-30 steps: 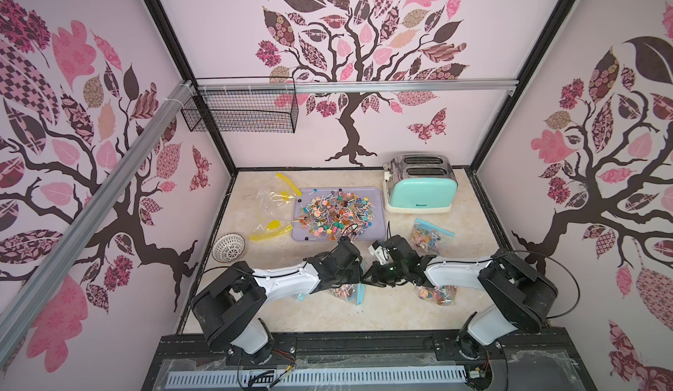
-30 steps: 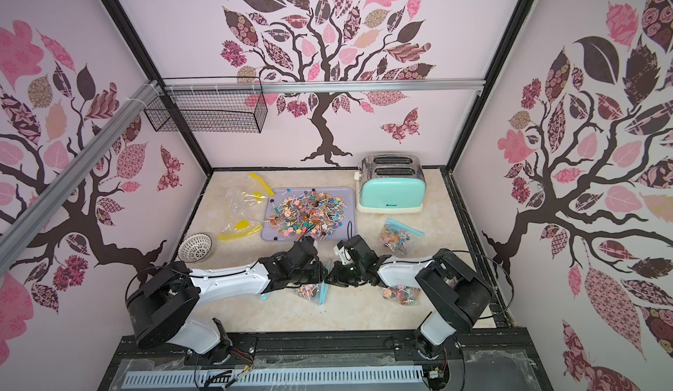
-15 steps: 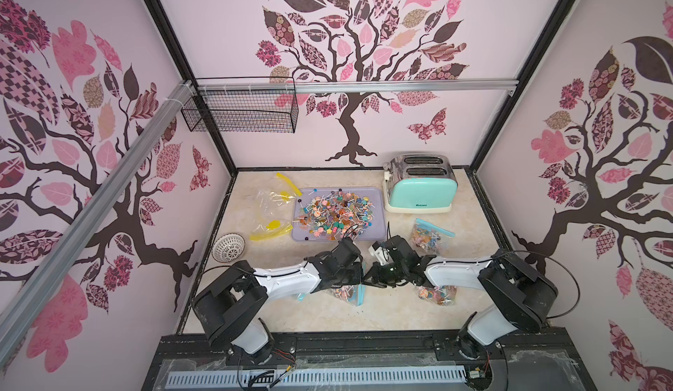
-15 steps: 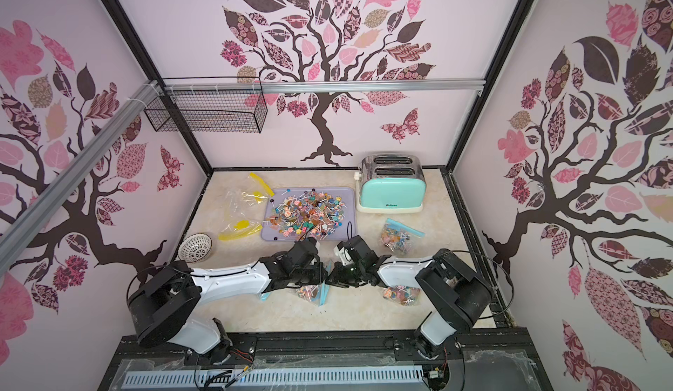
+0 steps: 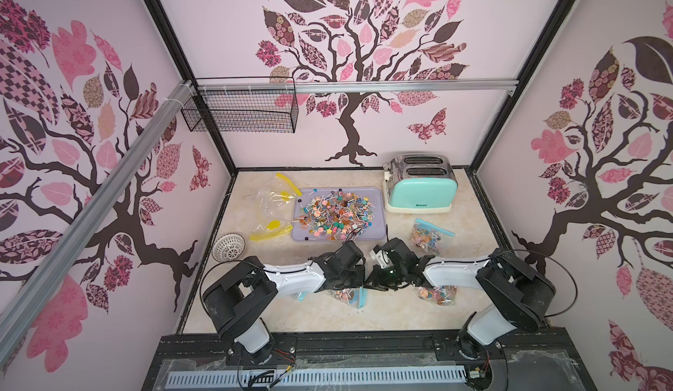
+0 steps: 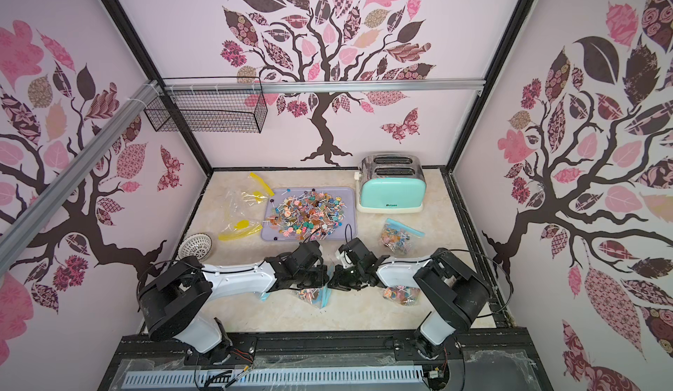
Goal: Pour candies out of the ziploc bag
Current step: Open the ziploc bag at the center of the board.
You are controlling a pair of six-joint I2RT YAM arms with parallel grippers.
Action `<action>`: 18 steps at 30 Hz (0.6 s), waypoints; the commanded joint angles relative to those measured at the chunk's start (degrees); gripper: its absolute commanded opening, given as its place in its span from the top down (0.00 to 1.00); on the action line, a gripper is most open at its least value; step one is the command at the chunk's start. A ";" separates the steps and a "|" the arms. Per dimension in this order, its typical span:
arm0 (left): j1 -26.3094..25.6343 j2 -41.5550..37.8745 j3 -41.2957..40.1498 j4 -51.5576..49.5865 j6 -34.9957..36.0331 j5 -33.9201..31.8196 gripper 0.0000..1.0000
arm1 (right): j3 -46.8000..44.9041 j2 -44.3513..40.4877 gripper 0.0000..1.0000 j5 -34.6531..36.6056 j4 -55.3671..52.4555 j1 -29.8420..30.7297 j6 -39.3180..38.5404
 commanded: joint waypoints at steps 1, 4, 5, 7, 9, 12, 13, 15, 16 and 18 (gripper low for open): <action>-1.90 0.36 -0.55 -3.92 -4.98 -1.49 1.00 | 2.32 2.21 1.00 5.89 -5.52 -0.16 -1.34; -3.27 -0.16 -2.01 -5.27 -10.55 -4.62 1.00 | 2.74 3.50 1.00 9.06 -8.54 0.02 -1.46; -3.28 -0.54 -2.58 -5.82 -11.85 -5.34 1.00 | 2.79 3.61 1.00 10.13 -9.55 0.14 -1.46; -3.28 -2.08 -4.04 -6.20 -13.83 -6.70 1.00 | 2.77 3.75 1.00 12.04 -11.21 0.41 -1.46; -3.28 -3.67 -4.94 -7.41 -14.80 -7.99 1.00 | 2.79 3.93 1.00 13.68 -12.55 0.61 -1.51; -3.24 -5.56 -5.64 -8.17 -15.34 -8.80 1.00 | 2.77 4.06 1.00 15.42 -13.88 0.94 -1.12; -3.28 -6.18 -5.84 -8.16 -15.46 -8.88 1.00 | 2.85 4.14 1.00 15.79 -14.23 1.08 -1.04; -3.28 -7.26 -6.22 -8.40 -15.52 -9.41 1.00 | 3.29 4.45 1.00 16.86 -15.38 1.46 -1.02; -3.05 -7.96 -6.33 -8.82 -15.21 -9.68 1.00 | 3.58 4.58 1.00 17.60 -16.05 1.68 -1.08; -2.29 -9.51 -6.53 -9.23 -14.70 -9.47 1.00 | 4.01 4.69 1.00 18.28 -16.86 1.96 -1.26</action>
